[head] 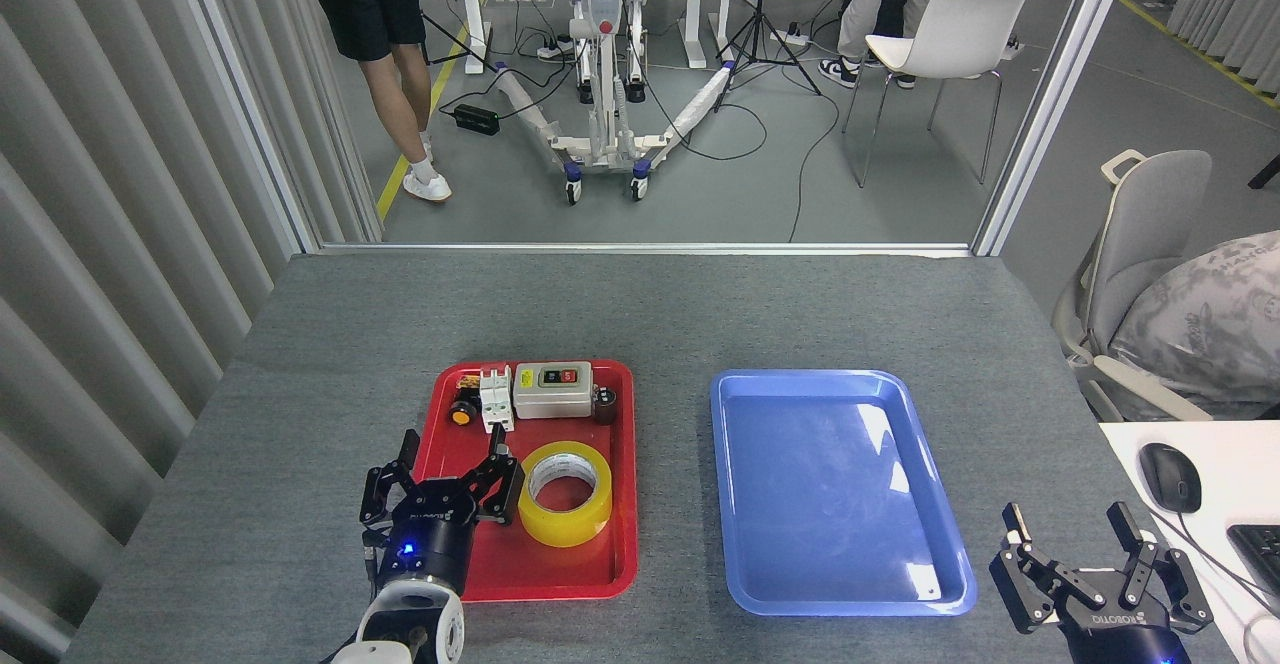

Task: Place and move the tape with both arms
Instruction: 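Move the left gripper toward the yellow tape roll in the red tray, then grasp the yellow tape roll with the left gripper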

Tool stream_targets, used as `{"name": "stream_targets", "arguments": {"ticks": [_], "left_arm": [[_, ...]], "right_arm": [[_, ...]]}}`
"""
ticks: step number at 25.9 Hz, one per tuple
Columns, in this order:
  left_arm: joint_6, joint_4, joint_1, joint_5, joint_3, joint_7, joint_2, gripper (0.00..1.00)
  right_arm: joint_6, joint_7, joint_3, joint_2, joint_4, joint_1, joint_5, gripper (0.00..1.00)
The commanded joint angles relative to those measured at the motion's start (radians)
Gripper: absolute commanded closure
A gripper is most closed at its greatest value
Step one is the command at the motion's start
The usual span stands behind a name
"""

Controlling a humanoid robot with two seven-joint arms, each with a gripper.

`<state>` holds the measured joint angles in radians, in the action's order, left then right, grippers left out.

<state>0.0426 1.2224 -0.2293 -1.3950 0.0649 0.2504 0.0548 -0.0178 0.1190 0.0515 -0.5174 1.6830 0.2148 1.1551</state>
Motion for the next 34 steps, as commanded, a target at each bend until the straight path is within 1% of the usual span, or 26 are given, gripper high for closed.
{"name": "stream_targets", "arguments": {"ticks": [1,4,8,12,17,20,22,24,27,31,34], "left_arm": [[0.054,-0.095,-0.079,-0.001,0.036,0.024,0.0,0.01],[0.091,-0.155,-0.114,-0.001,0.07,0.04,0.004,0.0],[0.096,-0.178,-0.13,-0.001,0.099,0.041,0.007,0.0],[0.097,-0.242,-0.169,0.001,0.125,0.038,0.007,0.0],[0.096,-0.248,-0.212,0.002,0.127,0.009,0.013,0.0],[0.096,-0.254,-0.219,0.002,0.127,-0.049,0.011,0.01],[0.097,-0.25,-0.22,0.001,0.125,-0.128,0.014,0.01],[0.097,-0.244,-0.228,0.001,0.124,-0.232,0.016,0.01],[0.097,-0.236,-0.248,-0.001,0.124,-0.424,0.014,0.01],[0.097,-0.222,-0.269,0.001,0.121,-0.68,0.013,0.01],[0.097,-0.222,-0.292,0.001,0.119,-0.847,0.014,0.0]], "right_arm": [[-0.001,0.001,-0.002,0.0,0.0,0.009,0.0,0.0],[-0.001,0.001,-0.009,0.0,0.0,0.008,0.0,0.0],[-0.001,0.001,-0.012,0.0,0.0,0.005,0.0,0.0],[-0.001,-0.001,-0.013,0.002,0.0,0.005,0.0,0.0],[0.006,0.001,-0.016,0.005,0.001,0.005,0.0,0.0],[0.009,0.005,-0.016,0.004,0.0,-0.002,0.0,0.0],[0.01,0.021,-0.016,0.005,0.0,-0.005,0.0,0.0],[0.012,0.025,-0.016,0.011,0.0,-0.006,0.003,0.0],[0.012,0.025,-0.016,0.039,0.0,-0.008,0.006,0.0],[0.013,0.025,-0.018,0.042,0.0,-0.008,0.006,0.0],[0.012,0.025,-0.036,0.043,0.0,-0.008,0.006,0.0]]}}
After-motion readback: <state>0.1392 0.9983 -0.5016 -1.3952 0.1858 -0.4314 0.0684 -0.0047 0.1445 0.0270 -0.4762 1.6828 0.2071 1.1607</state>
